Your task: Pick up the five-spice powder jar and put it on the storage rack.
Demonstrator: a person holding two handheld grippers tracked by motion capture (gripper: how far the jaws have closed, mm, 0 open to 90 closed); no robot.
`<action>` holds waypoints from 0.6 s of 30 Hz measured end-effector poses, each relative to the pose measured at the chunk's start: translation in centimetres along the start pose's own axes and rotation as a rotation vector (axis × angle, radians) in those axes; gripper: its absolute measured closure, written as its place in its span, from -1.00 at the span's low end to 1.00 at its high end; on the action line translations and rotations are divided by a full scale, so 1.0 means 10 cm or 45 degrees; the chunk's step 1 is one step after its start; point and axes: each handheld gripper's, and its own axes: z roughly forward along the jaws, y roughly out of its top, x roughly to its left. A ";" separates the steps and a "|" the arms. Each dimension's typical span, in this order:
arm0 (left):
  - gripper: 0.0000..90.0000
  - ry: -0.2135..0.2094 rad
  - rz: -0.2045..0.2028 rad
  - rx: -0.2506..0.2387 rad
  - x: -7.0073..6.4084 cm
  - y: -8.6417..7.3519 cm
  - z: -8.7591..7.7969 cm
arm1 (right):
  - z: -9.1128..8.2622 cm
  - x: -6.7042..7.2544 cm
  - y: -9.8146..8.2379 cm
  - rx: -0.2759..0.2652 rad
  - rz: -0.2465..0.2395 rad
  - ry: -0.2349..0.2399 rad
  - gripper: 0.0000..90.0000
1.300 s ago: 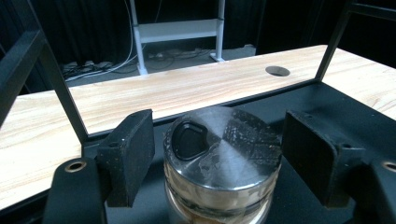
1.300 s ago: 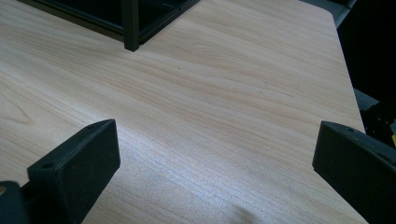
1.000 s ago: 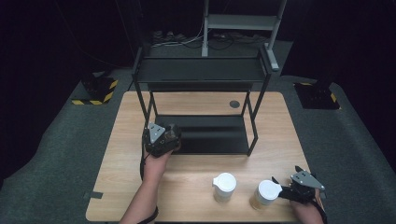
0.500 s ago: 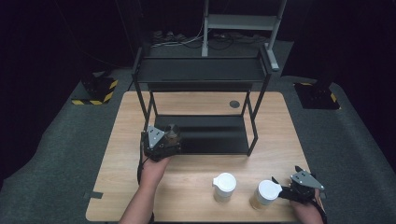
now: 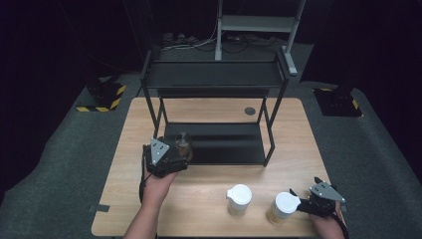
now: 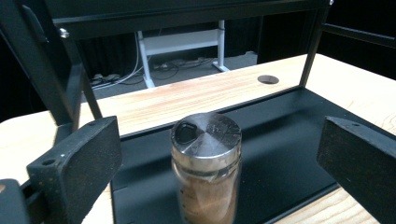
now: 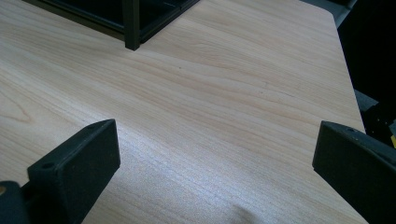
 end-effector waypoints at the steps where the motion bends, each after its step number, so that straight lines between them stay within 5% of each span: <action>1: -0.99 0.002 0.002 0.001 0.00 0.00 -0.02 | 0.00 0.00 0.00 0.000 -0.001 -0.001 -1.00; 18: -0.99 0.028 0.016 -0.010 0.04 -0.08 -0.34 | 0.00 0.01 0.00 0.001 -0.006 -0.004 -1.00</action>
